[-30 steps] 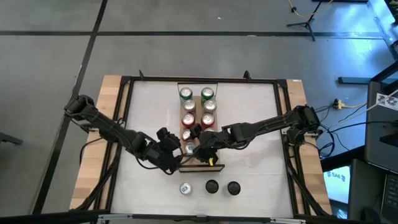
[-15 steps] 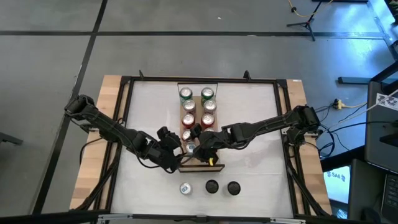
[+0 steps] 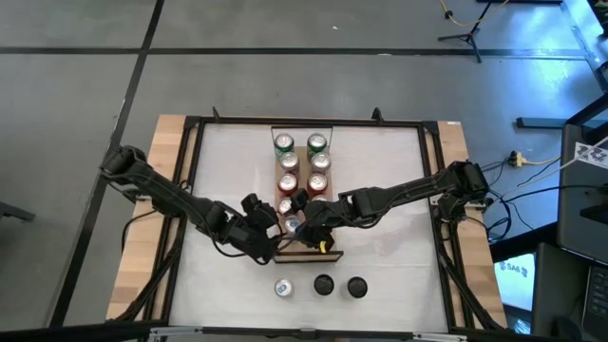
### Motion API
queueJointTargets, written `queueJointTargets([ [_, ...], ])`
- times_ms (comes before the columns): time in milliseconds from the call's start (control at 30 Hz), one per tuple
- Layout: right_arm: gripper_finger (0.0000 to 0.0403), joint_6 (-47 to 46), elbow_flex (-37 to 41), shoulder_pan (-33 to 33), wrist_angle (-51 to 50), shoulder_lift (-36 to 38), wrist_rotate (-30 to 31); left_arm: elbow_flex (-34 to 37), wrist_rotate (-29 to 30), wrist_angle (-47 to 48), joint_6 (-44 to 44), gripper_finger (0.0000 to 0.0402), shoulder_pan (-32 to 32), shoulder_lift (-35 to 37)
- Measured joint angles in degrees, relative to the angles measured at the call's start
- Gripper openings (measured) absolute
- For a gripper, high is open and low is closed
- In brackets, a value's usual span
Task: Place canned beverage on shelf
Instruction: Put the top blue soda can on the shelf, then put the blue soda can on the shelf
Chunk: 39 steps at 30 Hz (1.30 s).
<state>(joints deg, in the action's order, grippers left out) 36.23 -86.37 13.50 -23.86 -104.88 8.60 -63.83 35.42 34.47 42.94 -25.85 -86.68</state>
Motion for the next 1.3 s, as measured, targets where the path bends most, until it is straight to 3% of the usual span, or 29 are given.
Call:
queueJointTargets([
  [633, 0.0376, 0.0, 0.0, 0.0, -0.4, 0.3, 0.0, 0.0, 0.3, -1.5, -1.3, 0.0328, 0.0, -2.4],
  [833, 0.0376, 0.0, 0.0, 0.0, -0.2, 2.4, 0.0, 0.0, -3.2, 0.3, -1.1, 0.0328, -0.1, 0.4],
  [1100, 0.0376, -1.5, 0.0, 0.0, -0.4, 5.6, 0.0, 0.0, -3.6, 1.8, -1.1, 0.0328, -0.5, 7.3],
  [1300, 0.0376, -6.4, 0.0, 0.0, -3.9, 9.7, 0.2, 0.0, -4.8, -4.5, -3.0, 0.0328, -3.3, 9.6],
])
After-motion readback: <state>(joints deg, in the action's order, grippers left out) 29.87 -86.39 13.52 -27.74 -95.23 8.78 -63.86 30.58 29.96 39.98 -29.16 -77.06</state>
